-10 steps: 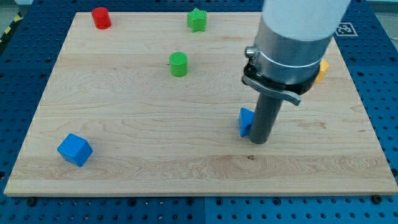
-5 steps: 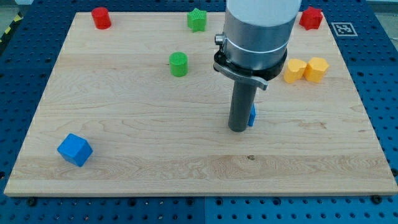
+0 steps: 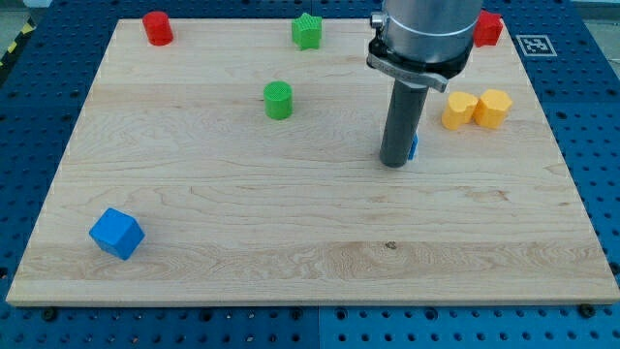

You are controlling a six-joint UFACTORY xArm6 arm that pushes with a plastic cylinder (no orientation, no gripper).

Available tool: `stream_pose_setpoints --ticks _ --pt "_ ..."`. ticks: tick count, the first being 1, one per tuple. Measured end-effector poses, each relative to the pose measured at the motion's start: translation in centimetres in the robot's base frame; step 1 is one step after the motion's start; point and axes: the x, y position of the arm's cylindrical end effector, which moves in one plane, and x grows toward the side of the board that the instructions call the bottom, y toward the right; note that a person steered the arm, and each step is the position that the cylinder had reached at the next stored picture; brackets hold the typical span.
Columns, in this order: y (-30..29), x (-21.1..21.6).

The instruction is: Move the blue triangle to the top left of the yellow hexagon

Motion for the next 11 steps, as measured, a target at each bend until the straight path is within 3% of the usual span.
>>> stream_pose_setpoints --ticks 4,7,9,11 --pt "1.6 -7.1" --pt "8.4 -7.4" --pt "9.5 -7.6" --pt "9.4 -11.0"
